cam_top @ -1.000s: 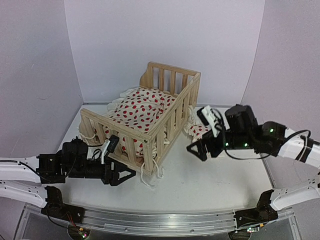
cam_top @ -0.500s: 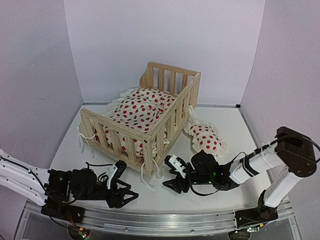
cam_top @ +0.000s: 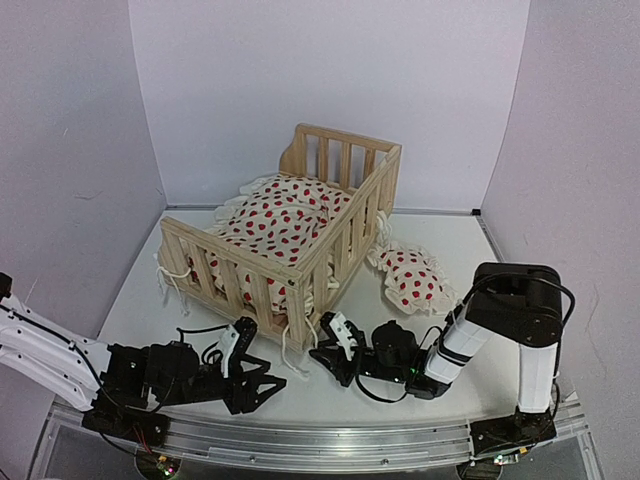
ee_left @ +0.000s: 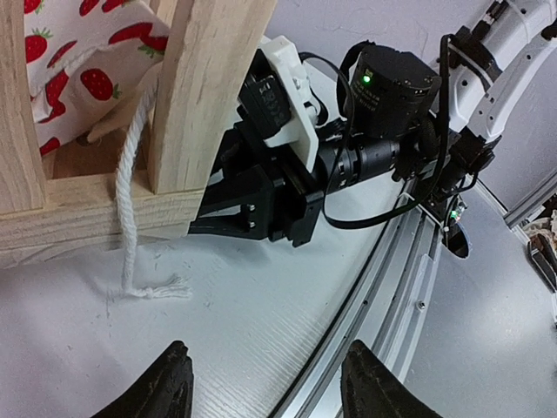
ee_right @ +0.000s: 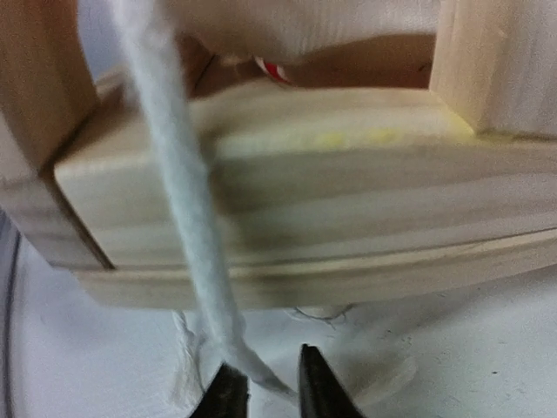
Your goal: Set up the pet bed
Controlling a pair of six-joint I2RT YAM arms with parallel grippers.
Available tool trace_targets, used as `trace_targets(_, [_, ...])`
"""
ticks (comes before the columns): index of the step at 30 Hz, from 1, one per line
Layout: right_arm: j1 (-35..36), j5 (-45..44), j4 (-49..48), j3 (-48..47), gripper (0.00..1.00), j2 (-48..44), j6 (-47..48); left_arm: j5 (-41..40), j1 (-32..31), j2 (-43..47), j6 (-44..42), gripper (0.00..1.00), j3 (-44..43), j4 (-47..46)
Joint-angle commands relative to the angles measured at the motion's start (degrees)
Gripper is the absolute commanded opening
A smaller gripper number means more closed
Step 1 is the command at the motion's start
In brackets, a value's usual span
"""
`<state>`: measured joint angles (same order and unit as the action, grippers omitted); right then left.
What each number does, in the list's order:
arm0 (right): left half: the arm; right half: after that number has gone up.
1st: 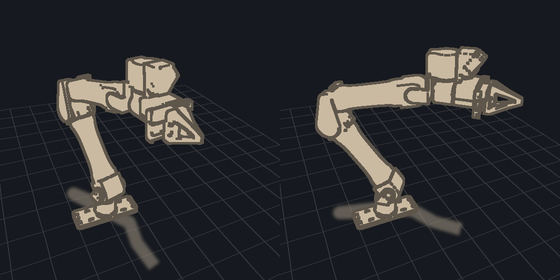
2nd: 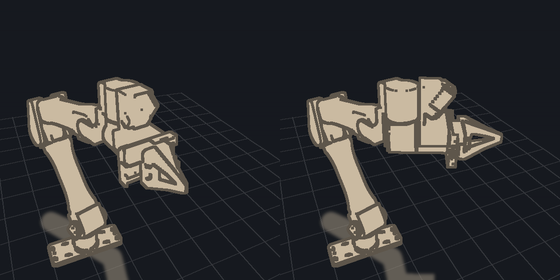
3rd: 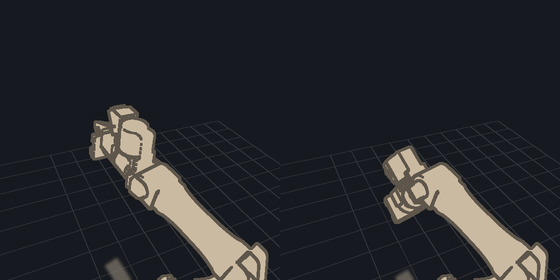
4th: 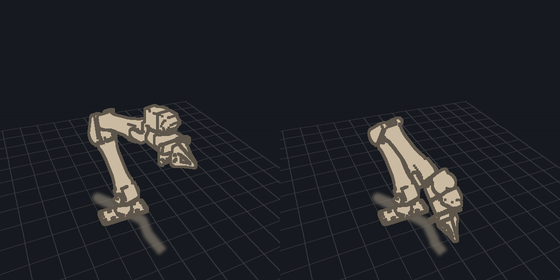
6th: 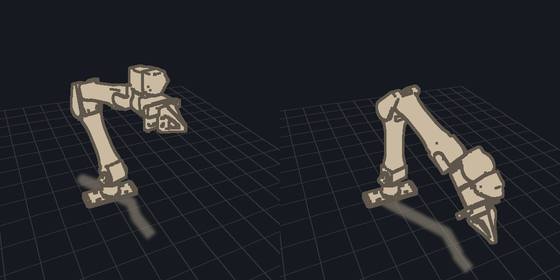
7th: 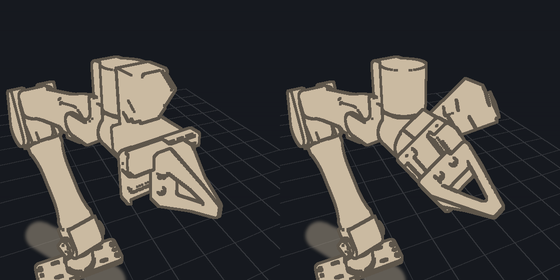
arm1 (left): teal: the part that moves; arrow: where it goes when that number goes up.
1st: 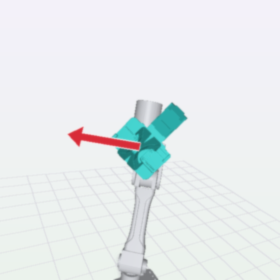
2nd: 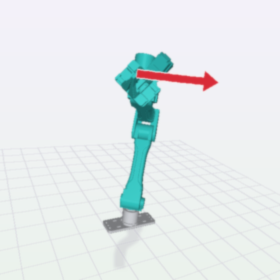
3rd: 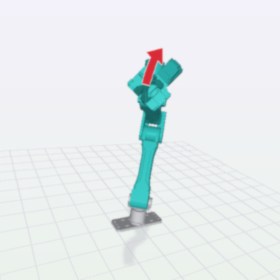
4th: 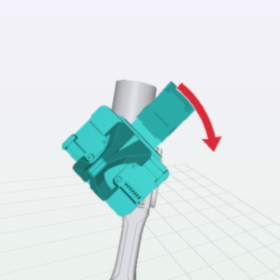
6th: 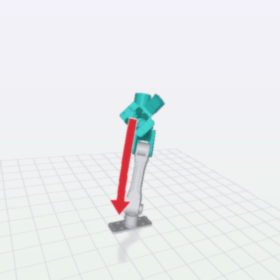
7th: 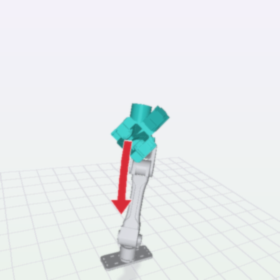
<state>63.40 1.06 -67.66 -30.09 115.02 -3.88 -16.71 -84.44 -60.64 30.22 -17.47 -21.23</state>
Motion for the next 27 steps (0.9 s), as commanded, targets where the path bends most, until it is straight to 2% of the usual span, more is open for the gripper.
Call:
trace_targets(1, [1.04,-0.04,-7.55,-1.36,0.03,-1.02,-6.66,-2.13,-0.36,1.27,-0.52,0.62,1.21,-7.49])
trace_targets(2, [1.51,-0.53,-7.53,-0.42,0.00,-2.27,-9.31,-2.26,-0.36,0.97,-1.19,0.63,1.43,-8.64])
trace_targets(8, [3.04,1.63,-5.38,3.20,0.00,-11.03,-35.31,-1.48,-0.30,-4.65,-5.89,0.70,3.11,-22.25])
trace_targets(13, [4.51,2.51,-4.91,2.90,0.00,-14.34,-45.85,-1.33,-0.33,-12.07,-6.78,0.73,0.65,-25.12])
trace_targets(21, [6.37,4.45,-4.59,1.51,0.00,-15.09,-48.91,-8.40,0.29,-18.51,-2.94,0.75,-1.61,-26.17])
trace_targets(25, [7.69,4.35,-4.02,0.91,0.00,-15.88,-48.87,-6.54,0.68,-22.34,-2.60,0.72,-3.67,-26.21])
trace_targets(27, [8.39,4.31,-3.55,0.51,0.00,-16.00,-48.41,-5.61,0.73,-23.55,-3.55,0.67,-4.84,-26.10])
